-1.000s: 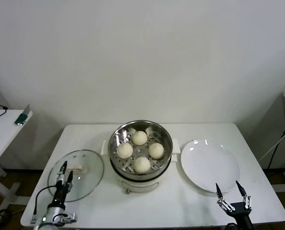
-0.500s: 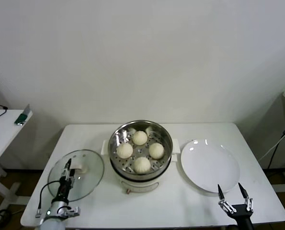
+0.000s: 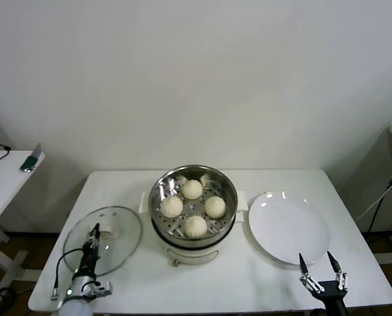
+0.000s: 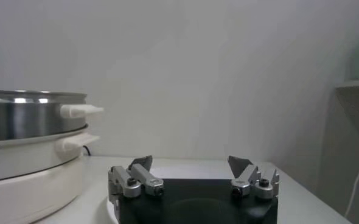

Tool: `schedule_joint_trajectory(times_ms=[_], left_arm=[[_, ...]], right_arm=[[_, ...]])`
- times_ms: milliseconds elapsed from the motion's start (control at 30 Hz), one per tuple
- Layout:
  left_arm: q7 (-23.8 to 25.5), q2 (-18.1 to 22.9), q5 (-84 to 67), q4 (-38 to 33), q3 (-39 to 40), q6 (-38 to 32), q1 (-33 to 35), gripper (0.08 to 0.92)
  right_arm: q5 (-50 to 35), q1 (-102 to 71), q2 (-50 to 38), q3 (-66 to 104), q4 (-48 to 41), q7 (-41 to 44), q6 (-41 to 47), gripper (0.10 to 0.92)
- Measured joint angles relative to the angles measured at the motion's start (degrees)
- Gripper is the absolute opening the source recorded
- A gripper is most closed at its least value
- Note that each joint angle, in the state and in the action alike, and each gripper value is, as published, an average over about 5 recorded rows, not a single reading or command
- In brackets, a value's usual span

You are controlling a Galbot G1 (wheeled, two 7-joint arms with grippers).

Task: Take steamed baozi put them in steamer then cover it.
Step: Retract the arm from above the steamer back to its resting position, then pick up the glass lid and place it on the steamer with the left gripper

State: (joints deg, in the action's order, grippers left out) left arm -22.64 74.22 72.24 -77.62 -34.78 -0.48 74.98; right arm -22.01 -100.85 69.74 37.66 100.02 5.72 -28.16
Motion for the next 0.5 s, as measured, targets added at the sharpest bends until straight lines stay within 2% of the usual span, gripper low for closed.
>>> schedule_joint_trajectory(times_ms=[233,500], left_arm=[[1.20,-0.13,-1.10,-2.36,-0.72,0.37,0.70,0.134],[4.83,-2.39,-4.74,-10.71,-1.83,2.21,2.39,0.134]], right_arm=[[0.25,0.03,-0.03,0.30,0.04,-0.22,-0.04,0.823],[1.13,0.04,0.10,1.07,0.44,-0.94,0.00,0.823]])
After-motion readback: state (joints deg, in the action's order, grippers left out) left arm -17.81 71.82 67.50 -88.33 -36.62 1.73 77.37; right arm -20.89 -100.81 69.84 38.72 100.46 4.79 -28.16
